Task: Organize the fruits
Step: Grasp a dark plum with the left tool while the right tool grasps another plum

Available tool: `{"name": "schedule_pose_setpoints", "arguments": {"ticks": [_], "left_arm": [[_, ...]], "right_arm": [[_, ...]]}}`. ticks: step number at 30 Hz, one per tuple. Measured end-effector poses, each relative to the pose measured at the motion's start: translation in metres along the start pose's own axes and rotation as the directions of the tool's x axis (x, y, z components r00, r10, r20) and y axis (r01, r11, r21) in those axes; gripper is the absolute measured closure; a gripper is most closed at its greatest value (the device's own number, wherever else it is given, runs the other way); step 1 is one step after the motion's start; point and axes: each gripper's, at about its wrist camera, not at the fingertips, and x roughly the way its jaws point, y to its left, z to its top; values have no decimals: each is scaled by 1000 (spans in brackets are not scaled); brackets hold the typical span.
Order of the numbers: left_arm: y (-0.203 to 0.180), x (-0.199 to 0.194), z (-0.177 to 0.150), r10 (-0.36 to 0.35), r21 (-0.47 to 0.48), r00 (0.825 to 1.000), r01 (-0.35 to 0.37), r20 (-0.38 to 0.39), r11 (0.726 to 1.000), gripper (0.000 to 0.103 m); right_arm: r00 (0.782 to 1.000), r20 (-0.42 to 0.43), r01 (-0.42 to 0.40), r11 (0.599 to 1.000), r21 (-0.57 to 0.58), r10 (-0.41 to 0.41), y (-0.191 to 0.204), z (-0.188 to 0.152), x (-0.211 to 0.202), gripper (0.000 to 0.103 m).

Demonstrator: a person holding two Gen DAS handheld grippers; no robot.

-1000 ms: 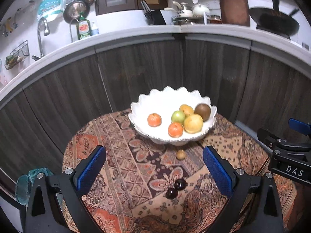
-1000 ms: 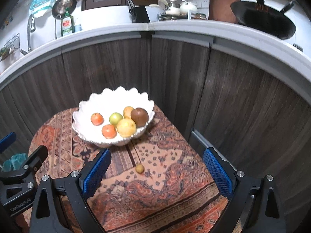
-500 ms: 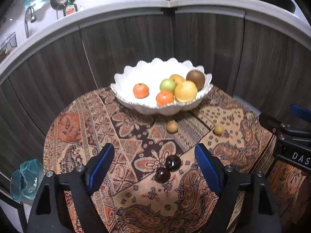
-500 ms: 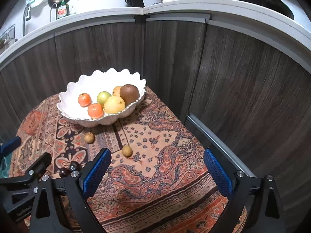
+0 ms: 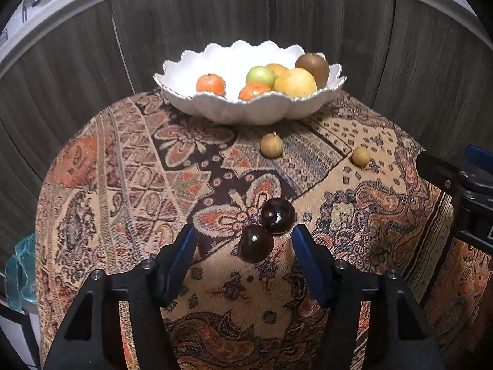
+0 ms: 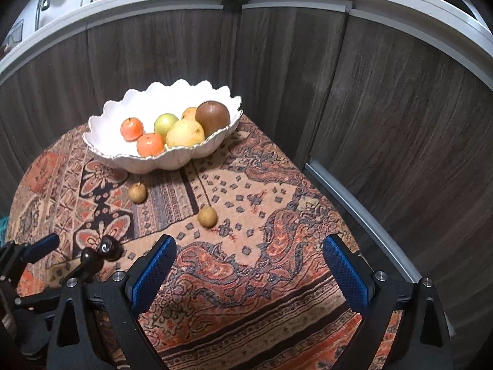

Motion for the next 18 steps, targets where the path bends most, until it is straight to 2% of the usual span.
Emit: {"name": "schedule_pose_setpoints", "arguments": {"ticks": [10,15,18], "left_arm": [[-7,20,1,-37,27,998,38,-43,999,71],[-8,23,-1,-52,26,997,53,-51,998,77],[-8,23,-1,-59,24,997,61,-53,998,77]], "right_arm": [[1000,-14,15,1000,-10,-15,1,-2,3,6],[1000,-17,20,1000,-14,-20,-1,-2,5,6],[1000,-17,16,1000,-12,-17,-1,-2,5,6]]}}
